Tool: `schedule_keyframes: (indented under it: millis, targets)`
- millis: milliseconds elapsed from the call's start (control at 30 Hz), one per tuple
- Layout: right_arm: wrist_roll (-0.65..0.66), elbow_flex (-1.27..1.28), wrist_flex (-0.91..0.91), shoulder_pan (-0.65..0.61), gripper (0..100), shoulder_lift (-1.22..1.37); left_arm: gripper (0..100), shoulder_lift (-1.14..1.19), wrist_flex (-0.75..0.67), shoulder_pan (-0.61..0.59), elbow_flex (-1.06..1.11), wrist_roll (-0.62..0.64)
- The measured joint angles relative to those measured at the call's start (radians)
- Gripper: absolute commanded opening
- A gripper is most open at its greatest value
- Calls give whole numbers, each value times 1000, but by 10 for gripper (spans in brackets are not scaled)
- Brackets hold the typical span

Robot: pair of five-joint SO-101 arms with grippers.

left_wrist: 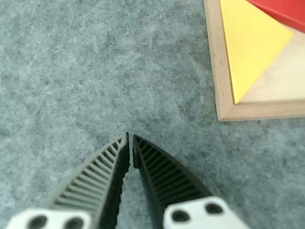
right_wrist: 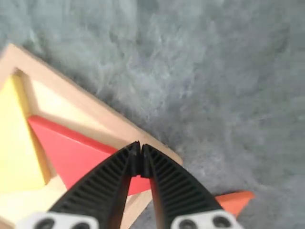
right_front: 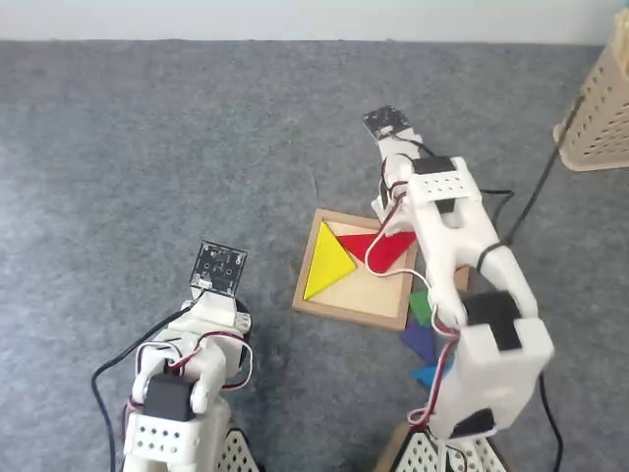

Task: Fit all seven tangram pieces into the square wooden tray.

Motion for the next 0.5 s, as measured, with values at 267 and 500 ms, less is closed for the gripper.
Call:
schedule_keyframes:
  millis: [267, 500]
  targets:
    - [26, 379, -167, -17, 7, -319, 12, 0, 0, 0, 0, 0]
    - [34, 422, -173, -46, 7, -261, 12, 0, 0, 0, 0, 0]
